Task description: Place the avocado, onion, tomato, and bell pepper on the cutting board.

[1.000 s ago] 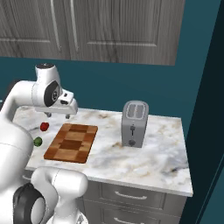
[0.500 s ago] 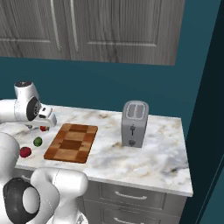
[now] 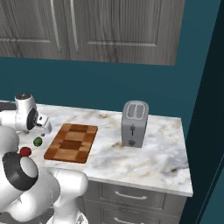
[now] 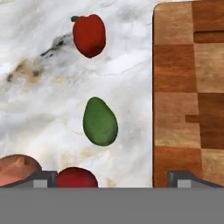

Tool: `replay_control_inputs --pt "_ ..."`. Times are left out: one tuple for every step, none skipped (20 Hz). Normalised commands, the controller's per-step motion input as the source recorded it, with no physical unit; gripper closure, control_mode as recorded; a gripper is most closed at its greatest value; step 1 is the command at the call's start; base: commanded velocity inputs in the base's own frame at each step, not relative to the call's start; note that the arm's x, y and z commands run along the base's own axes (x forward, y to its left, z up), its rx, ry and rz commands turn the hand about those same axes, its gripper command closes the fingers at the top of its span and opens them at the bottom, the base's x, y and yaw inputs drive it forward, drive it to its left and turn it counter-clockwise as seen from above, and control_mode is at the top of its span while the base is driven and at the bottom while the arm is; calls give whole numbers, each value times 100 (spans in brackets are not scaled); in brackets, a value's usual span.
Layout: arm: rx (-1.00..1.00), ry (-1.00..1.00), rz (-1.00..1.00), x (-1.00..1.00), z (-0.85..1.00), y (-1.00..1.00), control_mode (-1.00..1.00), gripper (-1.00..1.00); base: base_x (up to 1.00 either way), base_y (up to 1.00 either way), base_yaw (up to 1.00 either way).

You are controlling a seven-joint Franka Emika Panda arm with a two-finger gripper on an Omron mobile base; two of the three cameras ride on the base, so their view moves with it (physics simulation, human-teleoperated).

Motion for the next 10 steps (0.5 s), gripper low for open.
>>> replay_control_inputs --pt "0 0 0 39 -39 29 -100 -100 0 0 0" --pt "0 0 0 36 -37 23 -100 -100 0 0 0" --pt "-2 -1 0 32 -32 20 -100 -100 0 0 0" --pt "0 0 0 32 -31 19 -100 -100 0 0 0" --pt "0 0 0 28 -29 19 -100 -100 0 0 0" --pt "-1 0 0 27 -31 19 -100 -100 0 0 0" --pt "0 0 0 19 -25 11 -100 -100 0 0 0" --pt "-1 0 0 16 -24 10 -100 -100 0 0 0" --pt "0 0 0 11 -16 4 -100 -100 0 0 0" --pt "0 0 0 0 0 0 -100 -100 0 0 0"
